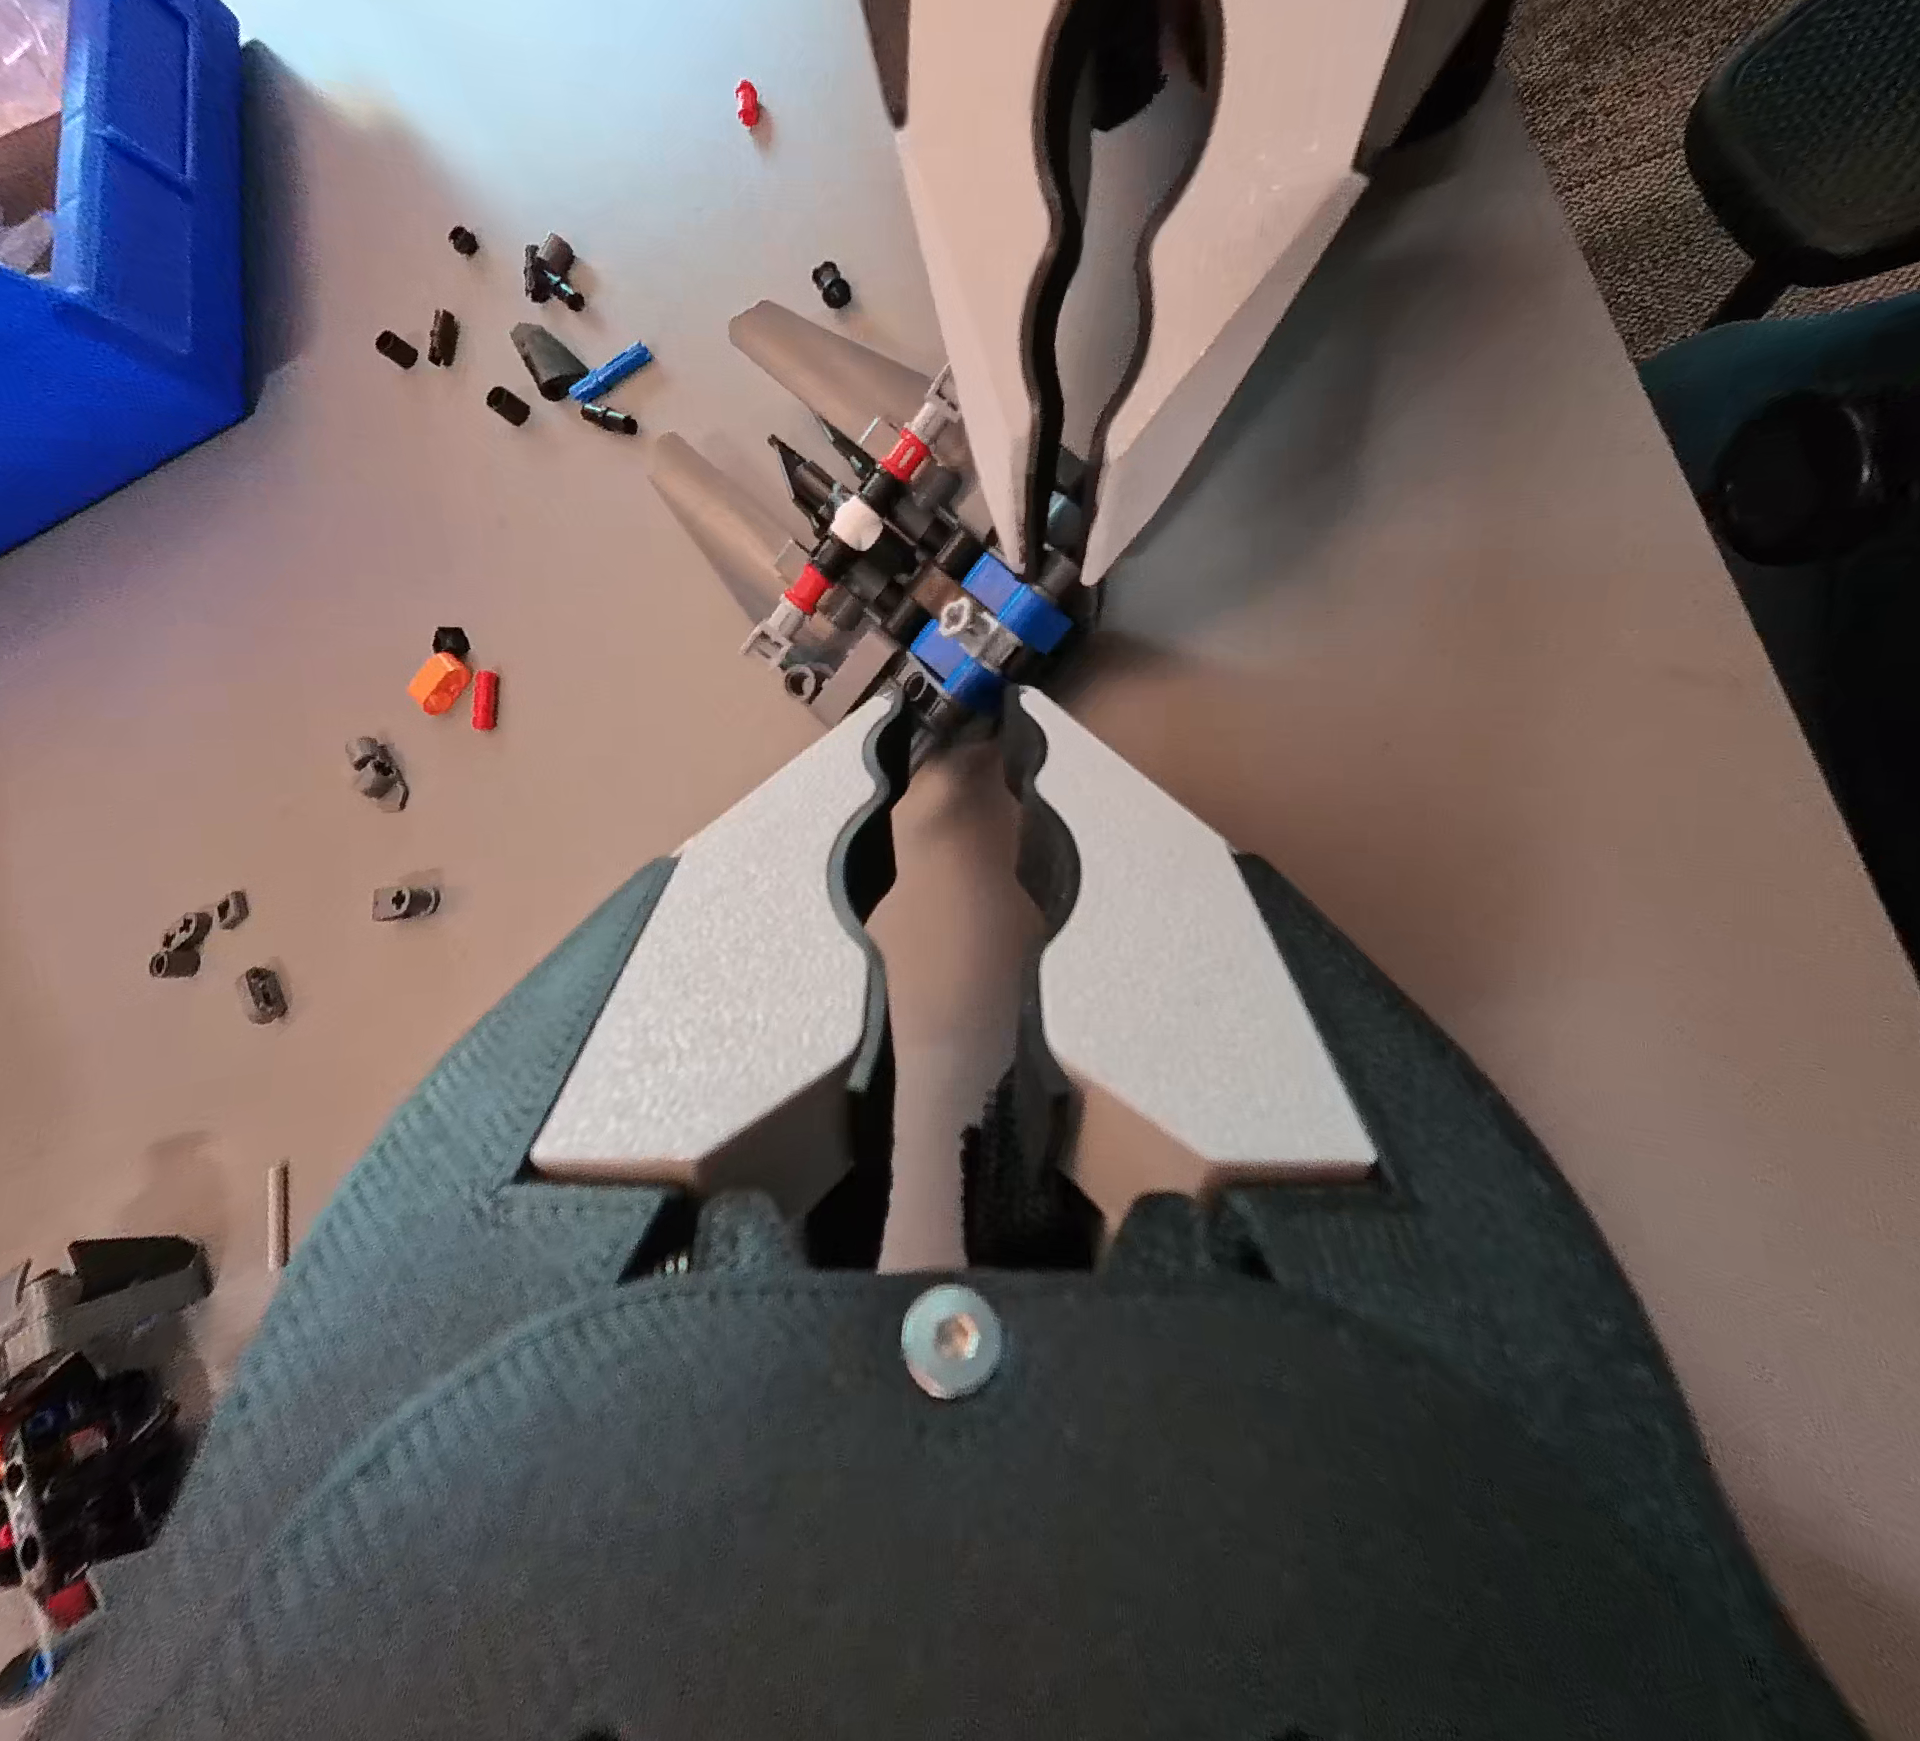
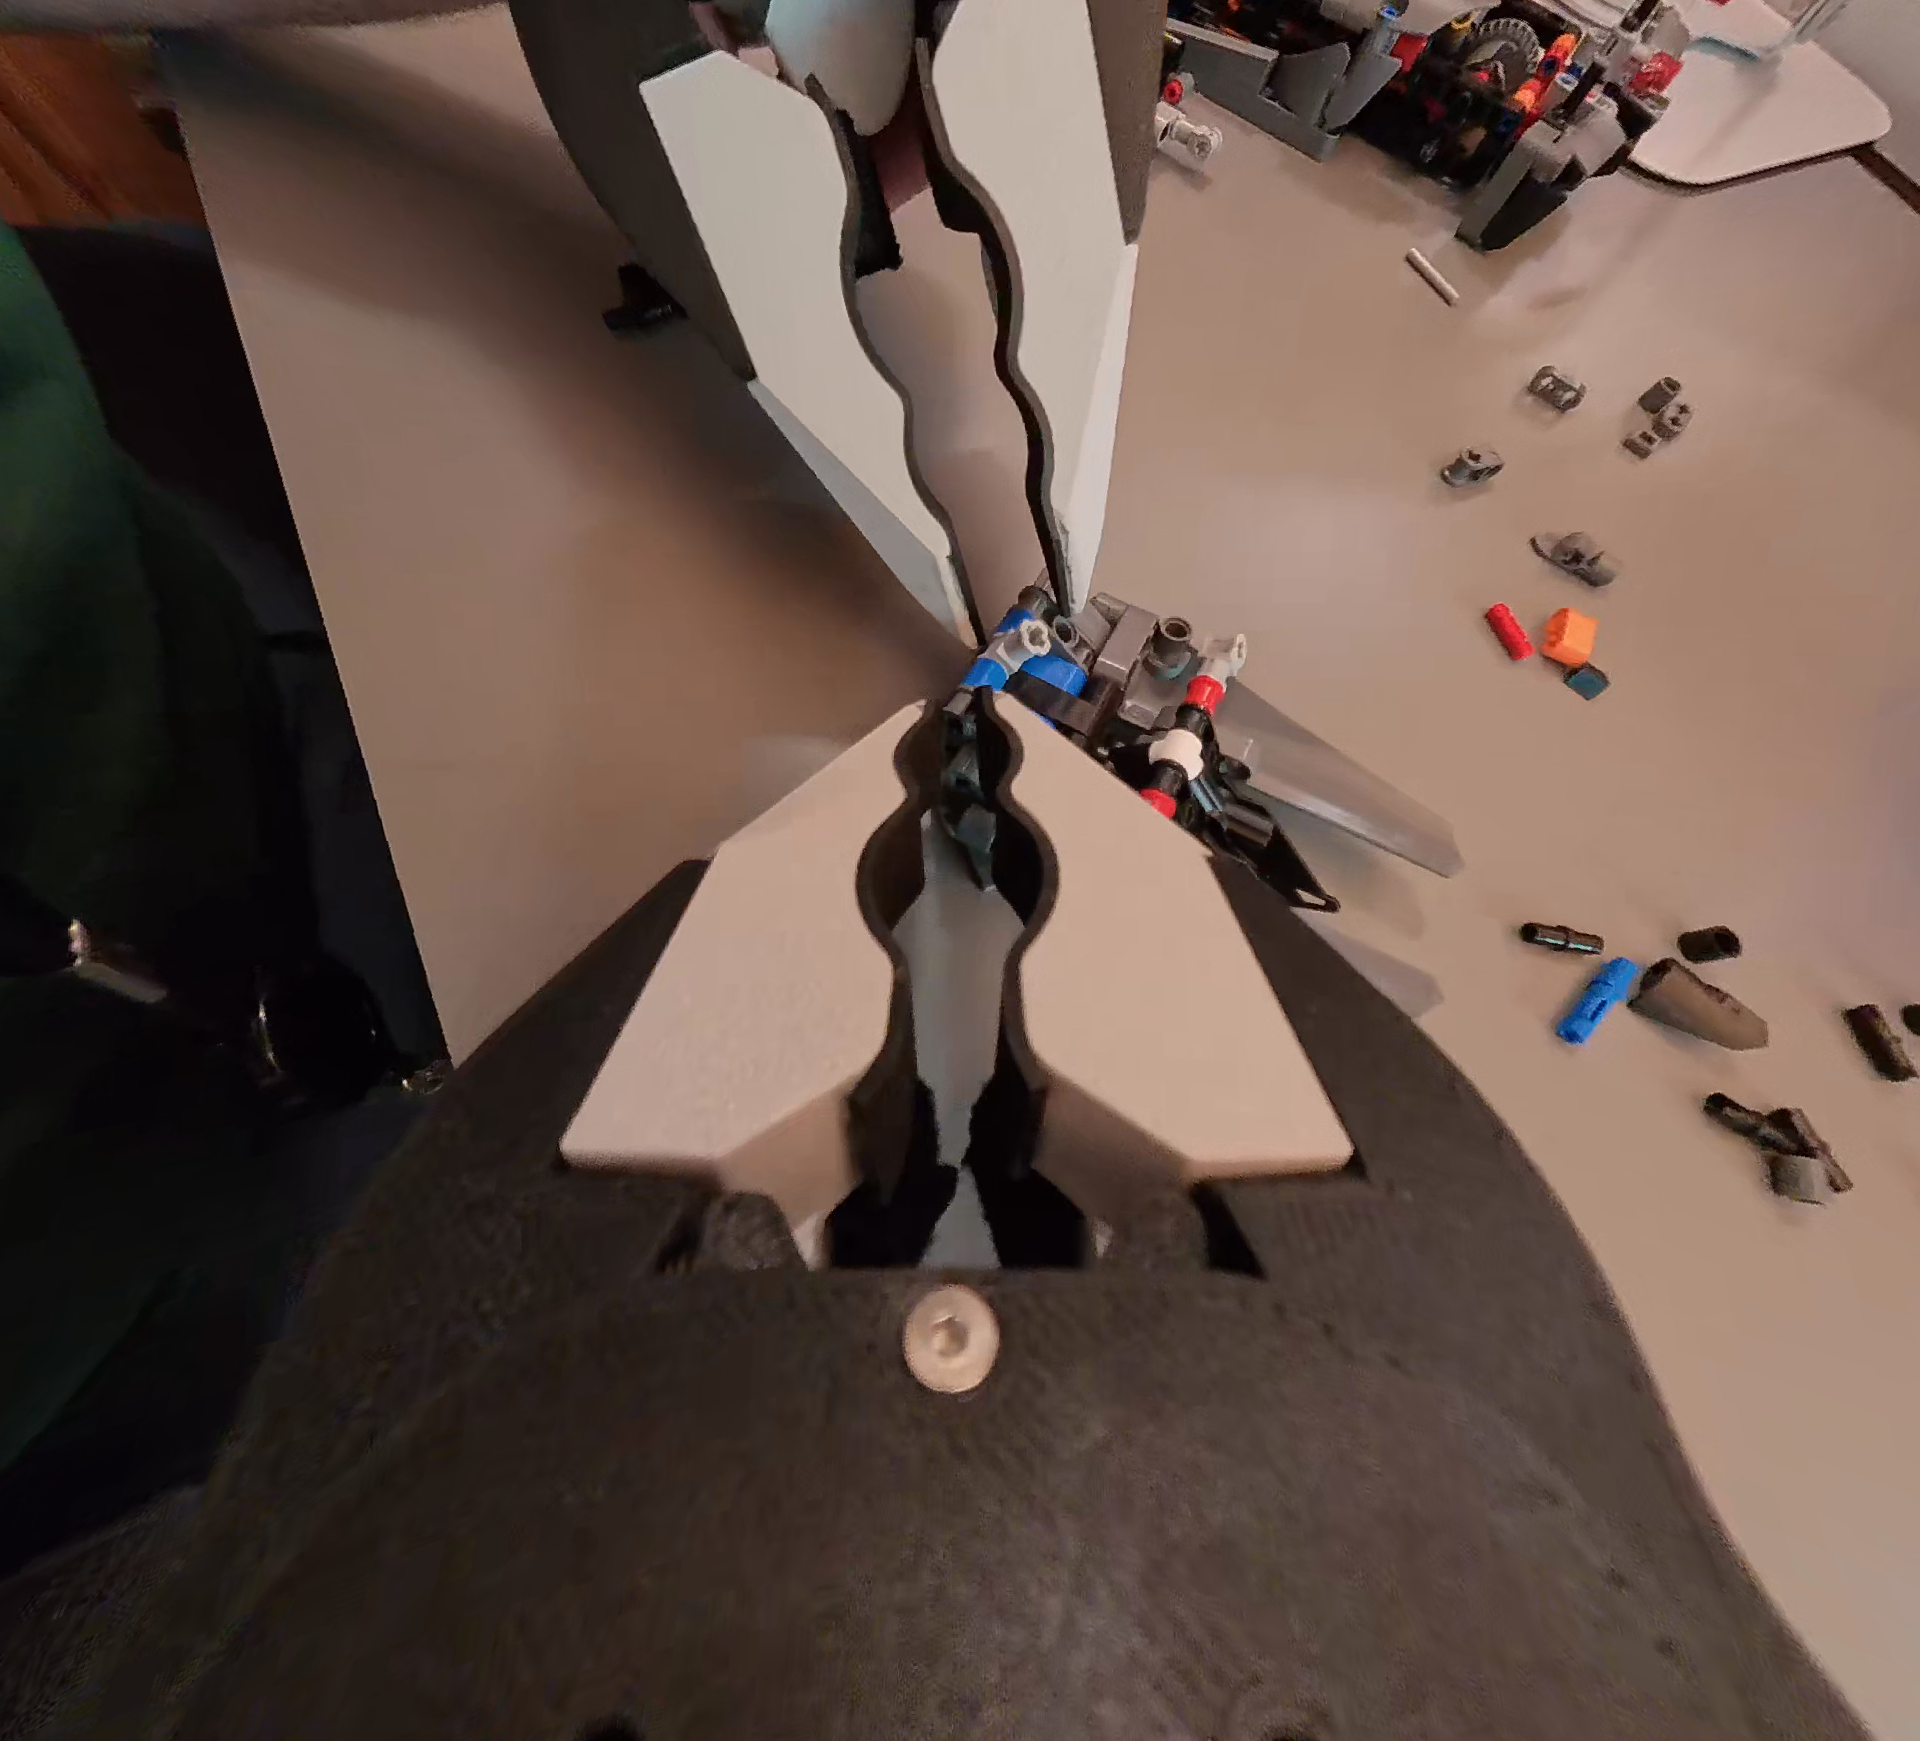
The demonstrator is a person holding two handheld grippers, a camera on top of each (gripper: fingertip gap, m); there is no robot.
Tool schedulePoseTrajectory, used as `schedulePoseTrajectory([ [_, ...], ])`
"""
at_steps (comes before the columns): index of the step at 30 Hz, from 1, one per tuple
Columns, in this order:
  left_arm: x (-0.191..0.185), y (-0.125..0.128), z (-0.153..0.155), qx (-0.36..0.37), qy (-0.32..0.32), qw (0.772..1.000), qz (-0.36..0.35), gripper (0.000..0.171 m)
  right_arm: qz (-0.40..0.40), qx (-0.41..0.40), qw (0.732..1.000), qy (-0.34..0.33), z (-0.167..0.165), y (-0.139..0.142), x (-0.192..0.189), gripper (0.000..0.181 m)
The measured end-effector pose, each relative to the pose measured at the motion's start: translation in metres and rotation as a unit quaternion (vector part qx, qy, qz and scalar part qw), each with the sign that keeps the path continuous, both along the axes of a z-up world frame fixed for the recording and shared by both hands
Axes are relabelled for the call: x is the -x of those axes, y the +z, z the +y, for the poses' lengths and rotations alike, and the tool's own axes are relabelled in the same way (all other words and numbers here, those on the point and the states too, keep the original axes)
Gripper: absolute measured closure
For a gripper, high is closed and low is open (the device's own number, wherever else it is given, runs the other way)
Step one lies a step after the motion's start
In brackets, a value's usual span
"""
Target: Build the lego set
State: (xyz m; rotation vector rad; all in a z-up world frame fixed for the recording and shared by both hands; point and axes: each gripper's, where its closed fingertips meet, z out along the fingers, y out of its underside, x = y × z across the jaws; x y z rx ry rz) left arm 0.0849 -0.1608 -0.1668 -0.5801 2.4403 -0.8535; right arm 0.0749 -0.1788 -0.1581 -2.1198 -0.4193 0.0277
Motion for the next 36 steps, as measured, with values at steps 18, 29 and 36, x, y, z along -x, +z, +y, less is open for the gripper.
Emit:
schedulePoseTrajectory([
  [18,-0.001,-0.011,0.021,0.083,0.194,0.974,0.082,0.103,-0.005,-0.004,1.0,-0.01,0.006,-0.001,-0.003,0.179],
  [29,-0.005,-0.013,0.02,0.096,0.224,0.966,0.083,0.103,0.031,-0.018,0.999,0.01,0.003,0.016,-0.005,0.173],
  [36,-0.009,-0.016,0.017,0.102,0.254,0.958,0.083,0.099,0.011,-0.002,1.0,0.02,0.002,0.02,-0.032,0.173],
])
